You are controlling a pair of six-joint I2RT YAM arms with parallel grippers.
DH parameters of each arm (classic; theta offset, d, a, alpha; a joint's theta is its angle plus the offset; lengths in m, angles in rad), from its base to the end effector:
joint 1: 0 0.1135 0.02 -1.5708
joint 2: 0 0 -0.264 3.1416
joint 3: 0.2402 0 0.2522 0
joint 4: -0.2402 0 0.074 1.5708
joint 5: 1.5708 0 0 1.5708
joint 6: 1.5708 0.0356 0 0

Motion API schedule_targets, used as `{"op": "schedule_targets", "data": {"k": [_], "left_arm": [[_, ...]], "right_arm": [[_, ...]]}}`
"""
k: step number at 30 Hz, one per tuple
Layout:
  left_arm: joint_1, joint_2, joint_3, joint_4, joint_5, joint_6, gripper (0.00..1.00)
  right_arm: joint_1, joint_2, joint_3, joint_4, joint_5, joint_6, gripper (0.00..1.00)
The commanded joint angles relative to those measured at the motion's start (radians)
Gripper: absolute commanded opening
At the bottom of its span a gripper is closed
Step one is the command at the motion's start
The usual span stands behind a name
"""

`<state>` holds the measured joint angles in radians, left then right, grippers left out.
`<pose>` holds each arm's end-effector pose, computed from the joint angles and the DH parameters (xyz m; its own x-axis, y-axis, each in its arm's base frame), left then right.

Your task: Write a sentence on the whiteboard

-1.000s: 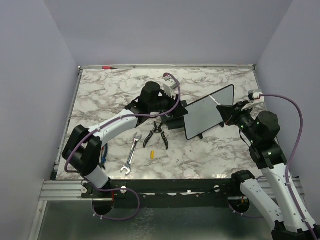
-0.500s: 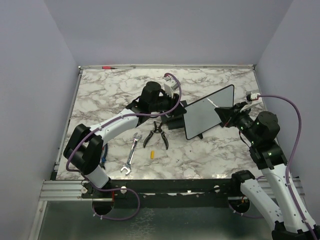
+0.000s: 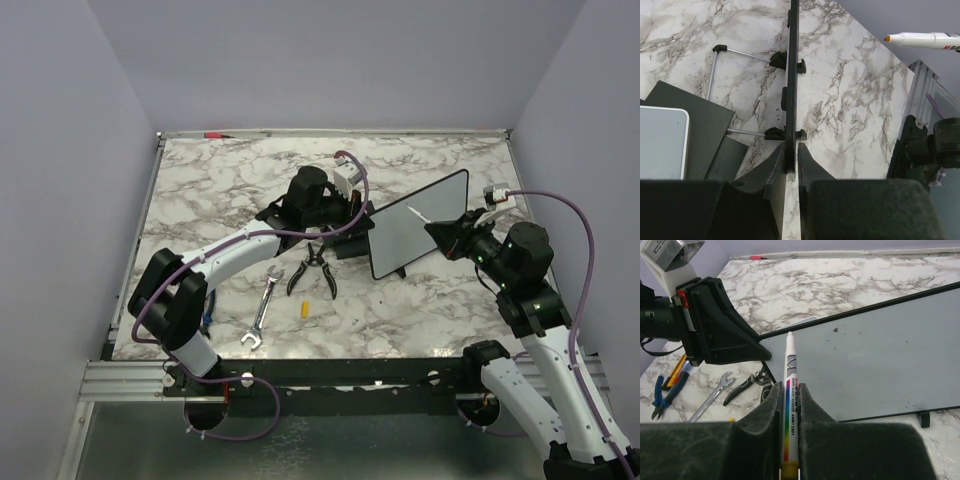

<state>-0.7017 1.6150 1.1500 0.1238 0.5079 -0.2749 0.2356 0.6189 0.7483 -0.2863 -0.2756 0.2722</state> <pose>0.2764 -0.2563 0.2859 -0.4941 0.1071 -0.8628 0.8104 0.4162 -0.4124 0.1407 0.0437 0.3408 -0.2770 0.1996 -0.9399 -0.4272 0.8506 0.3065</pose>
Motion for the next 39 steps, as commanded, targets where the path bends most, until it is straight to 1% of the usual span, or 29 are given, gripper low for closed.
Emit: {"op": "schedule_targets", "data": {"k": [1,6,13,23,31,39], "left_arm": [[-0.007,-0.019,0.012,-0.025,-0.035,0.024,0.12],[-0.007,-0.023,0.012,-0.032,-0.038,0.024,0.0],[-0.006,-0.026,0.01,-0.035,-0.037,0.016,0.0],[-0.007,-0.046,0.01,-0.041,-0.034,0.014,0.0],[-0.007,-0.047,0.005,-0.048,-0.034,0.021,0.0],[-0.007,-0.037,0.01,-0.054,-0.028,0.023,0.0]], "right_arm": [[-0.005,-0.002,-0.004,-0.011,-0.018,0.005,0.01],[-0.003,-0.002,-0.003,-0.013,-0.02,0.005,0.01],[-0.004,-0.005,0.004,-0.022,-0.042,0.006,0.01],[-0.003,-0.028,0.031,-0.104,-0.112,0.008,0.01],[-0.004,-0.097,-0.133,0.03,-0.193,0.089,0.01],[-0.003,-0.119,-0.205,0.069,-0.2,0.08,0.01]]}}
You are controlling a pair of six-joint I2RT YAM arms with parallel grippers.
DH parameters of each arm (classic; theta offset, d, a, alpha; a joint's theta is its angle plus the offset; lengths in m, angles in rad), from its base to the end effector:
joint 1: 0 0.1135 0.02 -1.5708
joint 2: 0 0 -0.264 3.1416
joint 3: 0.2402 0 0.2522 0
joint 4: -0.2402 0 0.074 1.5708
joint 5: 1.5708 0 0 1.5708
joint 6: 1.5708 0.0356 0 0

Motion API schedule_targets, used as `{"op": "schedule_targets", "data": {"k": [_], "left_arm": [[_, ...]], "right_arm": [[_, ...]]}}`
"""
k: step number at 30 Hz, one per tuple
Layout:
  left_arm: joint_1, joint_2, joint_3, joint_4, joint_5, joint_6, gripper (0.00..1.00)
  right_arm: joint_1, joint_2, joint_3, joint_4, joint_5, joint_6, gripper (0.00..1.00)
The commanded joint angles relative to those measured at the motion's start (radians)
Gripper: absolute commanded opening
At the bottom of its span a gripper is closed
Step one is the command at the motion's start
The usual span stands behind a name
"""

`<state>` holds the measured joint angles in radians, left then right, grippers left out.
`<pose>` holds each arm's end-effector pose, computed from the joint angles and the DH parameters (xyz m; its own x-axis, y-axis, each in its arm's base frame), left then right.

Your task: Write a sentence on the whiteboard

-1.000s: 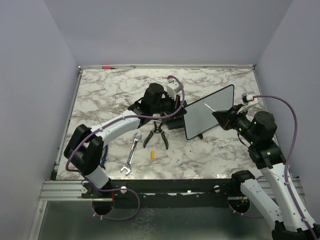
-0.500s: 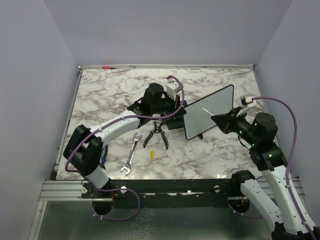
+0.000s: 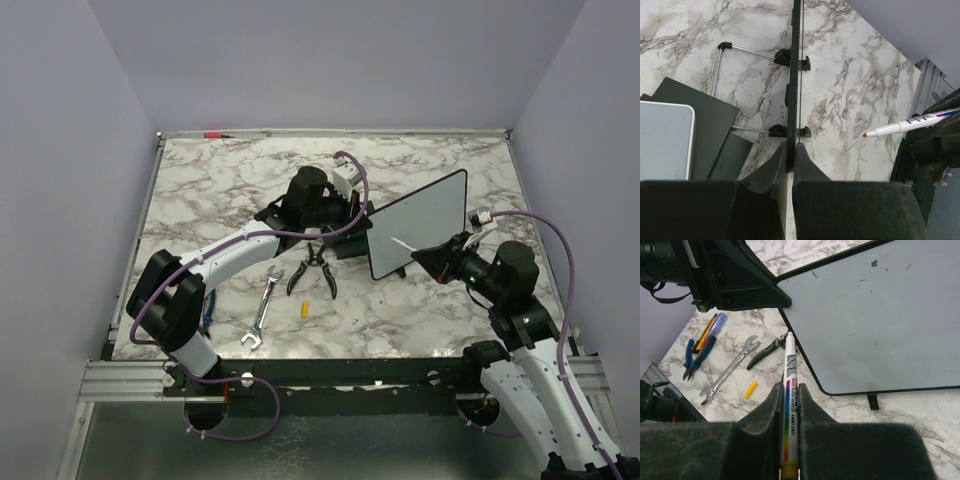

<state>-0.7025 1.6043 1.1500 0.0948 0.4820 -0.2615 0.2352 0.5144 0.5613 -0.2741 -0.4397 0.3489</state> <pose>0.2748 -0.2543 0.2866 -0.4930 0.1172 -0.8621 0.8036 0.4412 -0.3995 0.1283 0.0463 0.2909 -0.4158 0.2185 -0.8828 -0.5023 0.7541 0.4232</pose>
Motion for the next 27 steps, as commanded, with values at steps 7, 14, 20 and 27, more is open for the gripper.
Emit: {"op": "schedule_targets", "data": {"k": [7,14,20,27], "left_arm": [[-0.006,-0.027,0.008,-0.026,0.006,0.011,0.0],[-0.006,-0.023,0.011,-0.027,0.016,0.011,0.0],[-0.005,-0.021,0.011,-0.028,0.024,0.01,0.0],[-0.005,-0.017,0.016,-0.03,0.034,0.011,0.0]], "right_arm": [[-0.002,-0.009,-0.061,0.143,-0.028,0.022,0.01],[-0.002,0.041,-0.079,0.241,-0.011,0.015,0.01],[-0.002,0.103,-0.093,0.338,-0.008,0.017,0.01],[-0.003,0.161,-0.098,0.404,-0.017,0.016,0.01]]}}
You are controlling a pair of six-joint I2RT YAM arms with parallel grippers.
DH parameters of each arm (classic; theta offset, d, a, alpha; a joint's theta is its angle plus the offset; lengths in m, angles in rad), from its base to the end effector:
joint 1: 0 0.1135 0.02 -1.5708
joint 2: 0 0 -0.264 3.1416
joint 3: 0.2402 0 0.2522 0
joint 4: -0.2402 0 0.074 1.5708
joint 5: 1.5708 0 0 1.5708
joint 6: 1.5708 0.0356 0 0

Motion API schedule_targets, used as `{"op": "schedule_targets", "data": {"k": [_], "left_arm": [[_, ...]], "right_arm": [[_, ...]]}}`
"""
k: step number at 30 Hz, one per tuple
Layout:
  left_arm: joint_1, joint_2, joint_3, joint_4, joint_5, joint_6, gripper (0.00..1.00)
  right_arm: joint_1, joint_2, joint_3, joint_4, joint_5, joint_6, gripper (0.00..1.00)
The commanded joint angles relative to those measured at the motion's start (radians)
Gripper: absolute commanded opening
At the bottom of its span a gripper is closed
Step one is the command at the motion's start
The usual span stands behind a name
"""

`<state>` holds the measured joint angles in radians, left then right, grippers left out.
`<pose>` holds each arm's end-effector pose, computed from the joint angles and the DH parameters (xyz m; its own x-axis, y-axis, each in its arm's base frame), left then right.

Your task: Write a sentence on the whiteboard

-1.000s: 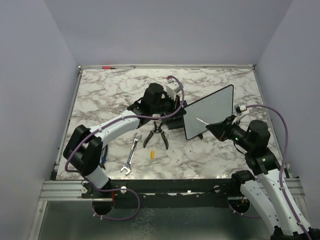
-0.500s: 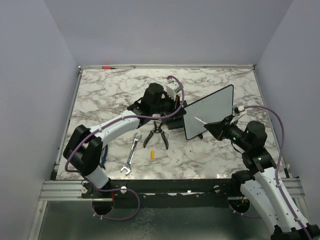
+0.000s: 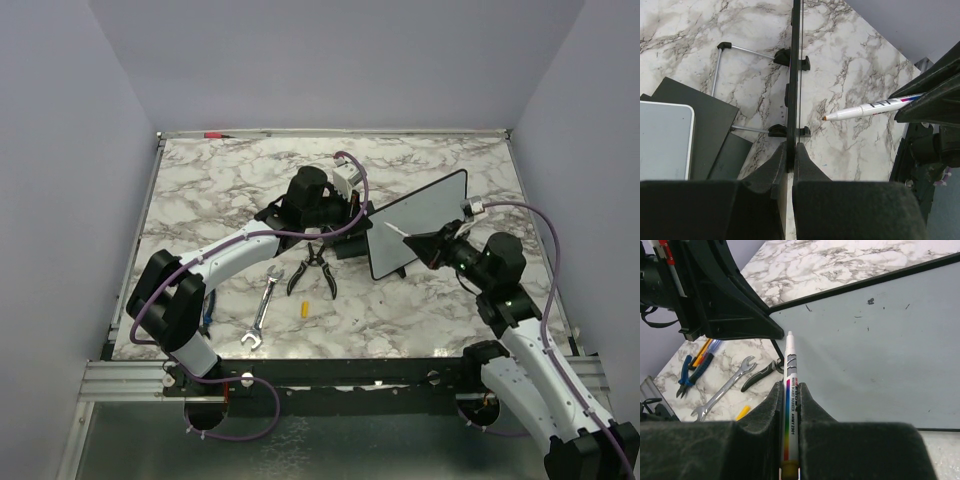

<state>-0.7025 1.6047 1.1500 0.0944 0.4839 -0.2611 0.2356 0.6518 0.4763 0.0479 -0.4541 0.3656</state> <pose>0.2748 -0.2544 0.2865 -0.4934 0.1183 -0.8617 0.8041 0.4397 -0.4000 0.1587 0.0541 0.2765 -0.3418 0.2484 -0.9064 -0.5468 0.7319 0.4067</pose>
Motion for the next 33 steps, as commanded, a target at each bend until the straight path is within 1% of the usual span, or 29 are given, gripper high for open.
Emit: {"op": "schedule_targets", "data": {"k": [1,25,33], "left_arm": [[-0.006,-0.017,0.016,-0.03,0.033,0.011,0.0],[-0.009,-0.011,0.024,-0.036,0.052,0.015,0.0],[-0.012,-0.008,0.027,-0.038,0.053,0.017,0.0]], "right_arm": [[-0.003,0.031,-0.014,0.091,-0.005,-0.002,0.01],[-0.004,0.141,-0.012,0.152,0.002,-0.035,0.01],[-0.002,0.159,-0.007,0.14,-0.044,-0.059,0.01]]}}
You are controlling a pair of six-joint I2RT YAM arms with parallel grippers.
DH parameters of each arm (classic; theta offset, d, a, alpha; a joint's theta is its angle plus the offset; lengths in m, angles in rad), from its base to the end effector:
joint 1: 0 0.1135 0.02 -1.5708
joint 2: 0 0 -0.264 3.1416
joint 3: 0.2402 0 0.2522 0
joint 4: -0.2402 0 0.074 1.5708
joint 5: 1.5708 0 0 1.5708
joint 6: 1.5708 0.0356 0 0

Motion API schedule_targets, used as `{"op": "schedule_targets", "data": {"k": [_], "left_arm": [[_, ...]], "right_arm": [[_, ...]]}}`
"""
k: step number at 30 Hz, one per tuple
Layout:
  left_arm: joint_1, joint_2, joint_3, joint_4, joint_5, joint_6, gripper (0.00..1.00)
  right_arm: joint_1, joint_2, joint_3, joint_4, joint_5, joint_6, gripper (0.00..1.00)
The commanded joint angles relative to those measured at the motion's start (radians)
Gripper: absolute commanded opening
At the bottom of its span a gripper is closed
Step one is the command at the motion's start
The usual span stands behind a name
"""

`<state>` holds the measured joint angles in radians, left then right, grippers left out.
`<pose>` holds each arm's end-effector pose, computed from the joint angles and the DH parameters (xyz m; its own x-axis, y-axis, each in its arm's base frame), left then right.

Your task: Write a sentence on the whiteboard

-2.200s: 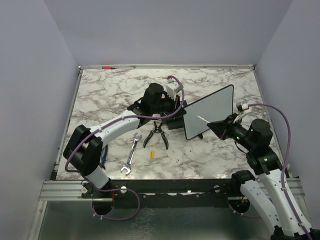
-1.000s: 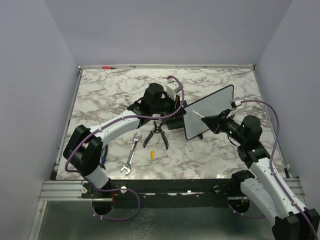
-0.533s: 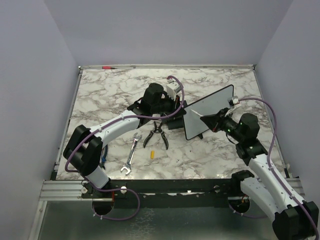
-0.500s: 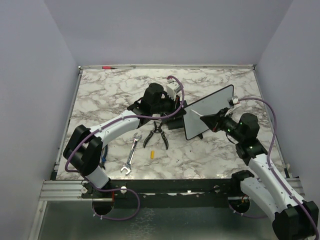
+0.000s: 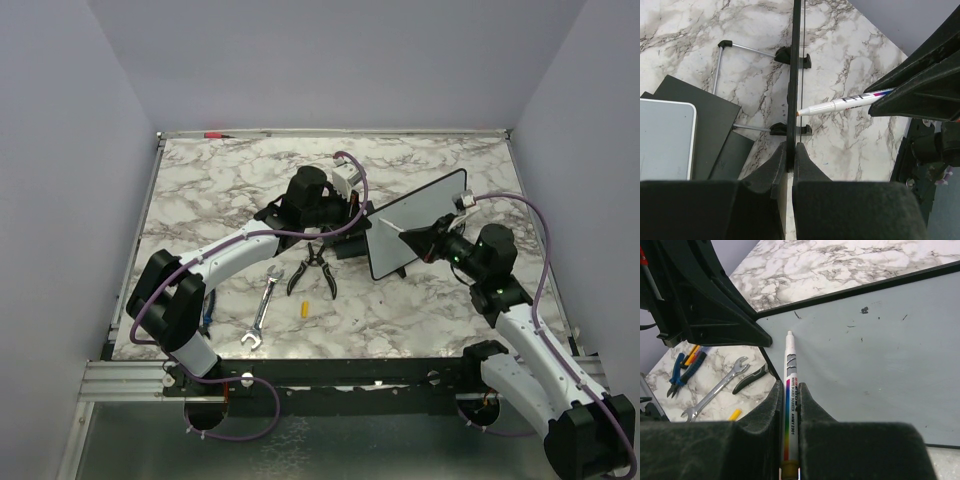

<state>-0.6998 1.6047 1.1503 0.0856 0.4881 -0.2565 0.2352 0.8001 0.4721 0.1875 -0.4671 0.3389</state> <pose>0.2751 -0.2535 0.2857 -0.4959 0.1247 -0.8594 0.8040 0.4399 -0.4002 0.1830 0.0603 0.2660 -0.3418 0.2234 -0.9129 -0.5599 0.7318 0.3887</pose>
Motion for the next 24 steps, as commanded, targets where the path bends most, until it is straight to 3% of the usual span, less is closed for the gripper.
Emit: {"op": "schedule_targets", "data": {"k": [1,24], "left_arm": [[-0.015,-0.007,0.028,-0.029,0.049,0.012,0.0],[-0.021,-0.015,0.031,-0.035,0.043,0.016,0.0]], "right_arm": [[-0.001,0.011,-0.003,-0.004,-0.035,-0.038,0.01],[0.006,0.03,0.001,-0.102,-0.014,-0.07,0.01]]}}
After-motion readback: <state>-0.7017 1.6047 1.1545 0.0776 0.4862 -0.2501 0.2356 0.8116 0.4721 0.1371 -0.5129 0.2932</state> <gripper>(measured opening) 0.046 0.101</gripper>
